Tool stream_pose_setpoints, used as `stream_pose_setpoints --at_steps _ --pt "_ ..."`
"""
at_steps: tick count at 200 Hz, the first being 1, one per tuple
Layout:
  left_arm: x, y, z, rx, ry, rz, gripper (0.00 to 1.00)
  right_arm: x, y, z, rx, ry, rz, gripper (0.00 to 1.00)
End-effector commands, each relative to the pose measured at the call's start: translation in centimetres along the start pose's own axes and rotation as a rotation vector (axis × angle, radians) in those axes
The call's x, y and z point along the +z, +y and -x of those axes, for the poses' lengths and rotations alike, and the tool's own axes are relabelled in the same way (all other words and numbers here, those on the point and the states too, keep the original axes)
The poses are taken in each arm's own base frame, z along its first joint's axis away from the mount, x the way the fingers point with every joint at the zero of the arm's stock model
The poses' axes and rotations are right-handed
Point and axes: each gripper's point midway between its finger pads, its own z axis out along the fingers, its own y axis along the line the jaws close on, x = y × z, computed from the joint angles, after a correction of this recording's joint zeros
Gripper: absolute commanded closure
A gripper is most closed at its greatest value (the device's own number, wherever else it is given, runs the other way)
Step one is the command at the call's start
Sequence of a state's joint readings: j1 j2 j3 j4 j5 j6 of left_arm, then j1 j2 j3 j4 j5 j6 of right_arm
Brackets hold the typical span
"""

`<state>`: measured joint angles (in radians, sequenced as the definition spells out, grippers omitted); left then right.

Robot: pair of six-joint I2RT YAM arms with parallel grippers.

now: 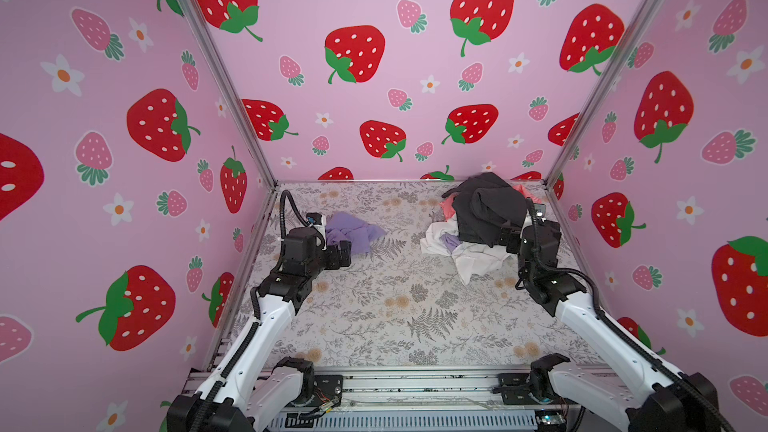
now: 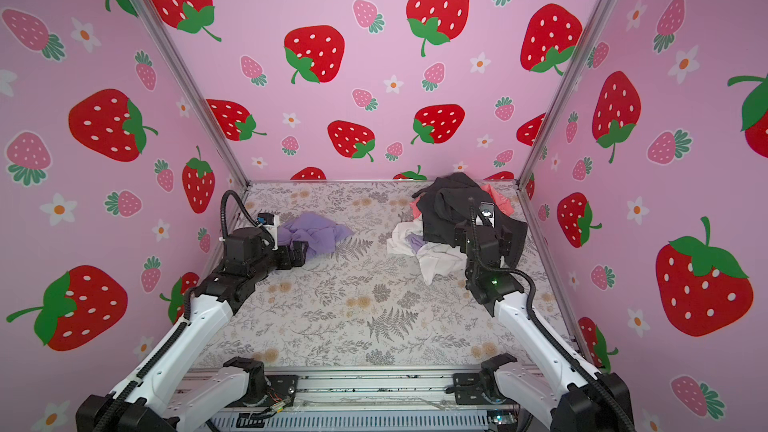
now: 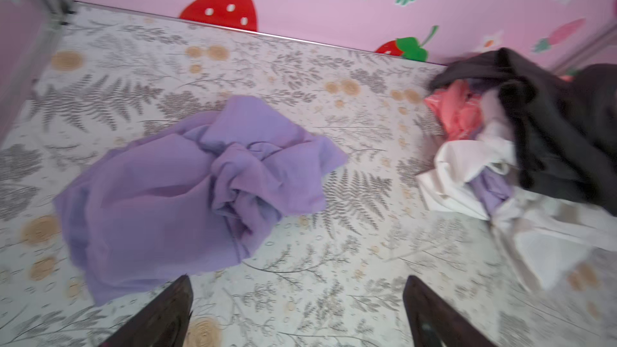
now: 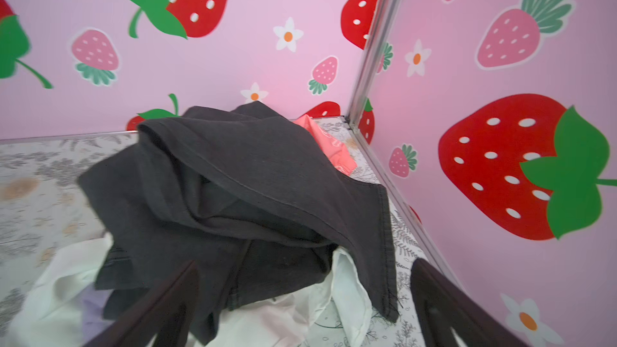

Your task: Pick out a specific cloth from the pile

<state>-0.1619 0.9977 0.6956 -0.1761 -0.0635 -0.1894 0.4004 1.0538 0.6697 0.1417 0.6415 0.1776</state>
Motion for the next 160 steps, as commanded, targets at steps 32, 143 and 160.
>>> stream_pose_setpoints --at_steps 32,143,160 --pt "1.8 7.4 0.4 0.085 -0.280 0.375 0.01 3.5 -4.2 -3.6 0.057 -0.052 -0.199 0.00" --pt "6.3 8.9 -2.5 -0.025 -0.324 0.240 0.01 4.6 -4.2 -7.0 0.061 -0.171 -0.156 0.00" --pt "6.5 8.7 -2.8 -0.024 -0.333 0.215 0.01 4.9 -3.9 -8.0 0.055 -0.159 -0.144 0.00"
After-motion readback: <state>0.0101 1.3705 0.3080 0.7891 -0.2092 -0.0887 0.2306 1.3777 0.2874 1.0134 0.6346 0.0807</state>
